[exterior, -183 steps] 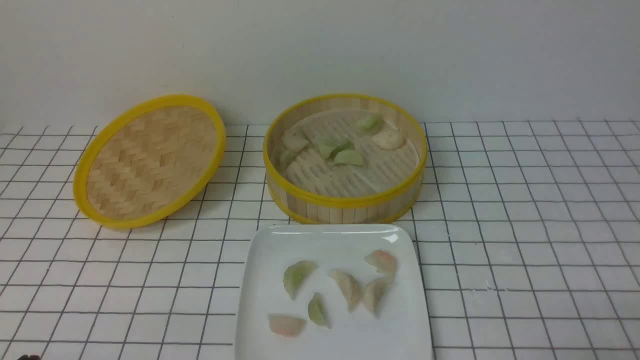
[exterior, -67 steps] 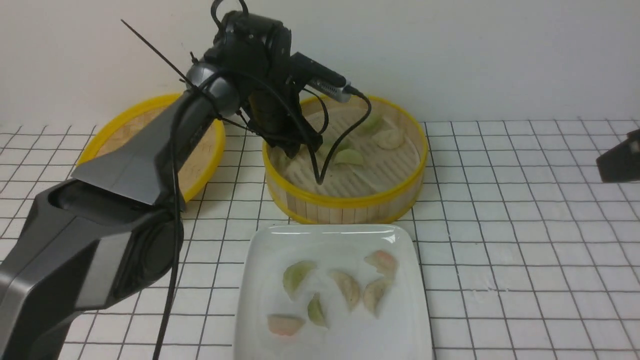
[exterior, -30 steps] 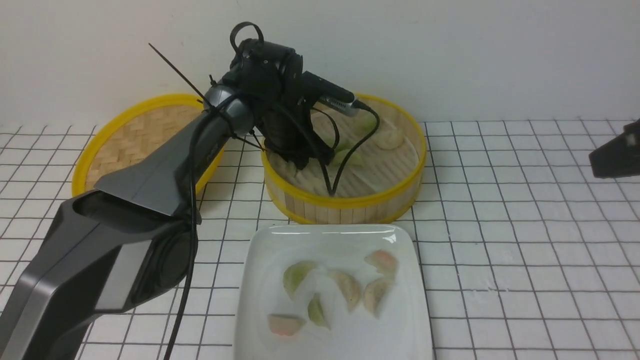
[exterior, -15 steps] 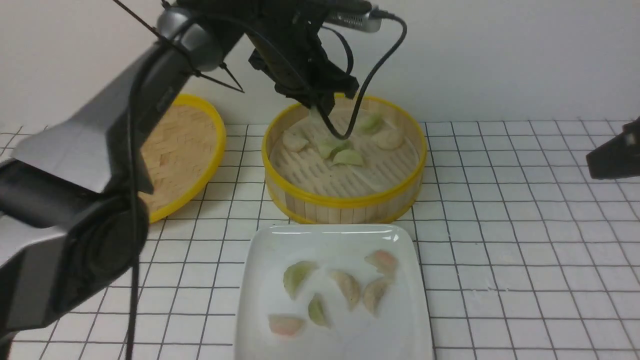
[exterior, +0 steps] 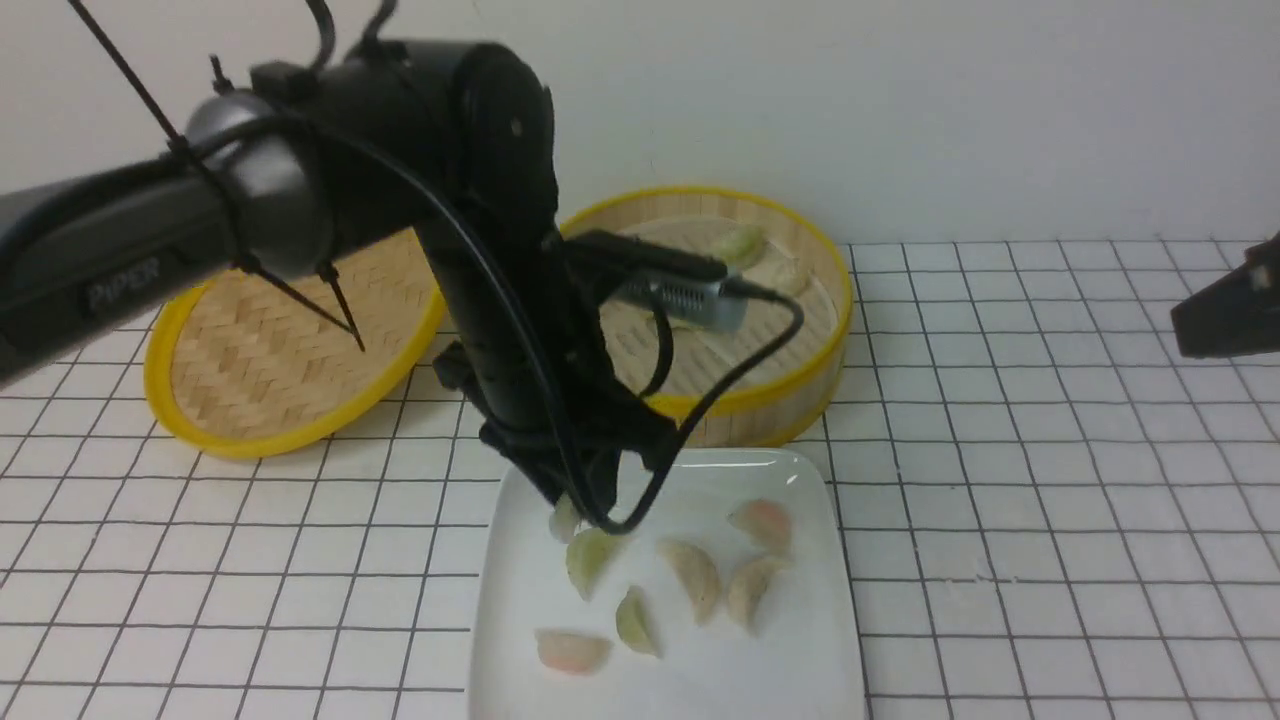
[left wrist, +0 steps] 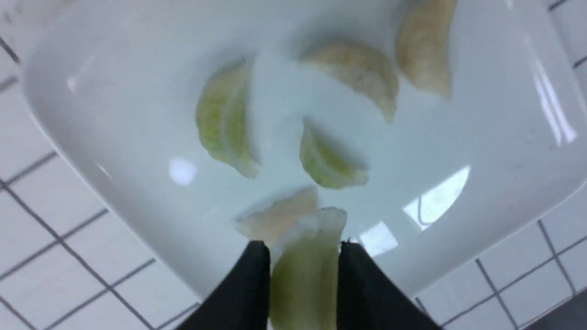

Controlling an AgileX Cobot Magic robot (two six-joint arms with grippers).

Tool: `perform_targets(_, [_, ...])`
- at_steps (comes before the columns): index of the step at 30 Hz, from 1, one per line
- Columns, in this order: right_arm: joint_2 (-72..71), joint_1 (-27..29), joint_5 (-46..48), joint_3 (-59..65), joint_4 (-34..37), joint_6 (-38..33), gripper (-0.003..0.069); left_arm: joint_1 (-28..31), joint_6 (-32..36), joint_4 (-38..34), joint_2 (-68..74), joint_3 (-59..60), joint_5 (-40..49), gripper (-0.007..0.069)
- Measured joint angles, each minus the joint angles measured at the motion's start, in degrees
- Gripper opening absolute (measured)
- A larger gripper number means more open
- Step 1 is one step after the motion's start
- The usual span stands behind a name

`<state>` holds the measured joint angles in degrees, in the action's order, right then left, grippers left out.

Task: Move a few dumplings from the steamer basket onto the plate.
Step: Use the left arm to put the dumpling into the plate, then use the right arm to grab a dumpling from inside the steamer

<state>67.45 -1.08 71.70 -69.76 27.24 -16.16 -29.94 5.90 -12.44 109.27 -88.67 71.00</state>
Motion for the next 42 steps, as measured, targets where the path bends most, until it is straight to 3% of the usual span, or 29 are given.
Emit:
perform_targets(6, [0.0, 0.0, -2.31, -0.04, 0.92, 0.0, -0.0015, -1.35, 0.58, 0.82, 3.83, 0.68, -0.93, 0.0206])
perform_targets(8, [0.19, 0.0, -3.59, -0.88, 1.57, 0.0, -0.0015, -1.42, 0.58, 1.84, 5.39, 0.68, -1.0, 0.03])
perform_targets(12, [2.35, 0.0, -5.03, -4.82, 1.78, -0.2, -0.0015, -1.42, 0.58, 3.38, 5.96, 0.68, -1.0, 0.0414])
perform_targets(16, [8.52, -0.88, -5.62, -11.87, 1.75, -0.93, -0.0013, -1.42, 0.58, 4.91, 5.96, 0.26, -1.05, 0.0442])
perform_targets(18, [13.22, -2.92, -5.83, -16.74, 1.01, -1.29, -0.0011, -1.42, 0.53, 5.19, 5.59, -0.26, -1.05, 0.0391])
perform_targets(23, [26.61, -9.53, -6.0, -28.1, -2.06, -1.19, -0.0006, -0.28, -1.01, 5.19, -0.04, -0.41, -1.05, 0.0094])
perform_targets(25, [31.19, -11.31, -6.07, -32.05, -3.26, -0.84, 0.0002, 0.52, -1.86, 5.24, -3.69, -0.34, -1.05, 0.0035])
perform_targets(31, [46.11, -15.55, -7.37, -43.39, -4.91, -0.78, 0.0087, 2.56, -5.9, 6.45, -19.17, 1.58, -0.68, -0.0006])
perform_targets(40, [62.47, -20.36, -14.17, -49.18, -6.84, -5.92, 0.0363, 2.56, -9.21, 6.97, -36.54, 7.63, 0.75, -0.0006])
perform_targets(42, [63.83, -20.78, -16.08, -49.17, -7.2, -6.69, 0.0392, 2.56, -9.42, 7.04, -37.82, 8.38, 0.75, -0.0006])
